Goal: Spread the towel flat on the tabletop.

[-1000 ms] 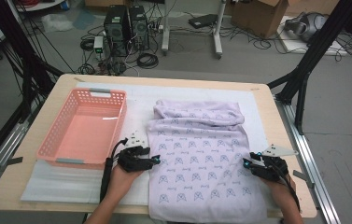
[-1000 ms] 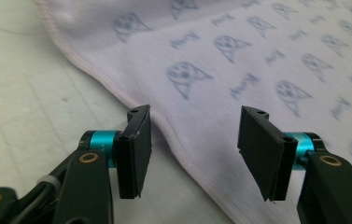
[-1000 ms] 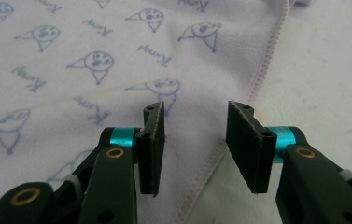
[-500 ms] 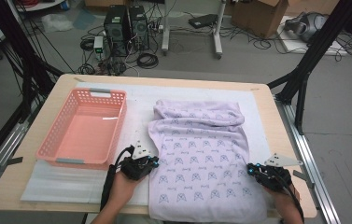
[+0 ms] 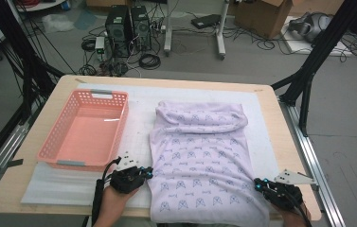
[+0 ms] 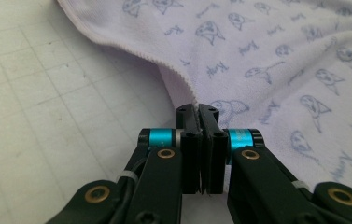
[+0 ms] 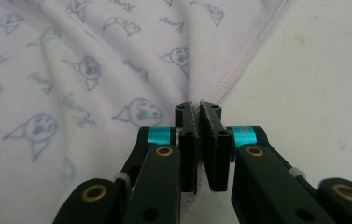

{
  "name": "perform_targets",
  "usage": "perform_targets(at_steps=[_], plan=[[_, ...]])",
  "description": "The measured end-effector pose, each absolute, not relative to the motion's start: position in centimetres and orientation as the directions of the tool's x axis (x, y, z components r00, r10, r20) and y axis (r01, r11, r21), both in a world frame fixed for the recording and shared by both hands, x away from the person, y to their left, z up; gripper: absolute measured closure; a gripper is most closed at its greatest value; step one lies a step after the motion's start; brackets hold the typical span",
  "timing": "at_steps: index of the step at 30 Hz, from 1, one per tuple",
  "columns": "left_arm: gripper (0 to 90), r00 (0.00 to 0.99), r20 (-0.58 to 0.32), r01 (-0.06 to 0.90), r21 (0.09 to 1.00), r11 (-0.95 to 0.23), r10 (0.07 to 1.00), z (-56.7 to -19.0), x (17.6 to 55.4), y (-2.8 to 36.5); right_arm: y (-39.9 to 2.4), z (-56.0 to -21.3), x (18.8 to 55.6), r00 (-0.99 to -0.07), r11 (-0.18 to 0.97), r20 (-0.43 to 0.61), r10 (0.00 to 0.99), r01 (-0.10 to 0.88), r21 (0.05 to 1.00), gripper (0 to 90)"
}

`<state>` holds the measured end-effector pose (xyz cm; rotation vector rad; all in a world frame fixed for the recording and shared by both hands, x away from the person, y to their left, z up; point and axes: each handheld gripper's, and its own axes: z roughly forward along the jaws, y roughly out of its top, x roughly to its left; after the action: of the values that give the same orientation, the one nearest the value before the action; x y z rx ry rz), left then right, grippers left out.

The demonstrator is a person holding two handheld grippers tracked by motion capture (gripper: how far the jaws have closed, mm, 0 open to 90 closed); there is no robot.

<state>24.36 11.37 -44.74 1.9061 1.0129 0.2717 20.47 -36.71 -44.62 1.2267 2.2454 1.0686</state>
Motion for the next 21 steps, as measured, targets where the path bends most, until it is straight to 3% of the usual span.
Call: perform_targets(at_steps=[6, 13, 21], plan=[[87.5, 0.618, -0.210, 0.532, 0.822, -0.205, 0.758, -44.6, 24.9, 11.5, -36.6, -44.3, 20.2, -0.545, 0.316, 0.033, 0.838, 0.532, 0.785, 85.5], [87.5, 0.557, -0.193, 0.572, 0.794, -0.205, 0.808, -44.5, 28.9, 10.4, -37.0, -44.3, 23.1, -0.481, 0.240, 0.063, 0.874, 0.540, 0.807, 85.5], [87.4, 0.454, -0.201, 0.595, 0.794, -0.127, 0.868, -44.4, 32.4, 10.9, -35.0, -43.9, 26.6, -0.442, 0.252, 0.007, 0.897, 0.525, 0.813, 85.5]])
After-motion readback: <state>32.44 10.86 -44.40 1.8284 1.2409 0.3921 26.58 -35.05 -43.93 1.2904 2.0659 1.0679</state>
